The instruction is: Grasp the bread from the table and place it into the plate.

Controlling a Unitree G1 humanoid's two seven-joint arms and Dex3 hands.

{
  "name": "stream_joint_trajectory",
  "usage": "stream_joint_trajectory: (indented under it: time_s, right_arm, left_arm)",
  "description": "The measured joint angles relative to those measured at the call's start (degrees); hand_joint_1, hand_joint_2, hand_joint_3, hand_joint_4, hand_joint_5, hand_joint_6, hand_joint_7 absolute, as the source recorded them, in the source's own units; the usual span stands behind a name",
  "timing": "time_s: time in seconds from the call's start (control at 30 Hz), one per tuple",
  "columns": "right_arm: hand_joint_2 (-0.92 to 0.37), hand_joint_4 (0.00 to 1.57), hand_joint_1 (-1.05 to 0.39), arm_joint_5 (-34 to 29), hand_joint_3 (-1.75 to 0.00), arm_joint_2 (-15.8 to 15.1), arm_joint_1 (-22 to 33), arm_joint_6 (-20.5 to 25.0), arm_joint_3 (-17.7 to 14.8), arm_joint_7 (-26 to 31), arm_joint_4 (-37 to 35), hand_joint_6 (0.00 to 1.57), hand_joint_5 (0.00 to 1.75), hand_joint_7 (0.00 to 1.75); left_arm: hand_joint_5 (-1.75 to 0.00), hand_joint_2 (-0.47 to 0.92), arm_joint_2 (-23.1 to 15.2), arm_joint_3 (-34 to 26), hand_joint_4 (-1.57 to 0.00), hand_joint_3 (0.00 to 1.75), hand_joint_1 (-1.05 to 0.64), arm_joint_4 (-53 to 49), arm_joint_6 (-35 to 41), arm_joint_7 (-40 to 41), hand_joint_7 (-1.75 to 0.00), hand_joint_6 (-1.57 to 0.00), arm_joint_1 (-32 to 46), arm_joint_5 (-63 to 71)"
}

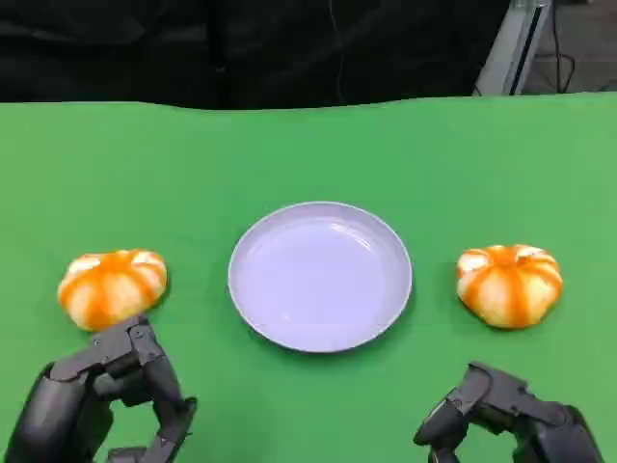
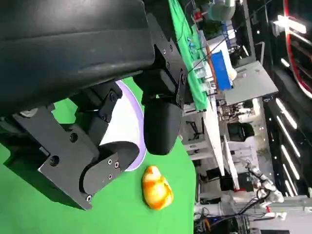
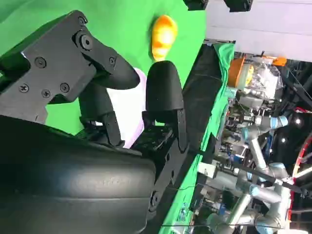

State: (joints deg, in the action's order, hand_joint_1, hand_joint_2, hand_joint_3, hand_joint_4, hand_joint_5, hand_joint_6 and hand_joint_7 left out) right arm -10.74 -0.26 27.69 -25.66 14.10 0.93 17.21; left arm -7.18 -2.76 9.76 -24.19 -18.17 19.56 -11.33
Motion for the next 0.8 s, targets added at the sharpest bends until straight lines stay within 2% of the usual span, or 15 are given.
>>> stream_joint_trajectory:
  time_s: [0.53, 0.67, 0.77, 0.8]
  right_arm:
    - [-0.35, 0.71, -0.07, 0.1, -1.3, 0.0, 0.0, 0.0, 0.1, 0.0, 0.0, 0.79, 1.61, 1.29]
    - [-0.34, 0.71, -0.07, 0.0, -1.31, 0.0, -0.3, 0.0, 0.1, 0.1, -0.2, 0.79, 1.6, 1.29]
    - [-0.34, 0.71, -0.08, 0.0, -1.31, 0.0, -0.4, 0.0, 0.1, 0.1, -0.2, 0.79, 1.6, 1.28]
    - [-0.34, 0.71, -0.09, 0.0, -1.31, 0.0, -0.4, 0.0, 0.1, 0.1, -0.2, 0.79, 1.6, 1.29]
  left_arm:
    - [-1.75, 0.35, 0.0, 0.0, -0.9, 1.15, -0.05, 0.0, 0.0, 0.0, -1.75, -0.69, -0.1, 0.5]
    - [-1.75, 0.36, 0.0, 0.0, -0.89, 1.21, -0.03, 0.0, 0.2, 0.0, -1.74, -0.68, -0.1, 0.5]
    - [-1.75, 0.47, -0.1, -0.2, -0.76, 1.14, 0.02, 0.4, 2.3, 0.2, -1.62, -0.66, -0.2, 0.5]
    - [-1.71, 0.54, -0.2, -0.3, -0.65, 0.98, -0.04, 0.6, 3.6, 0.5, -1.5, -0.61, -0.1, 0.5]
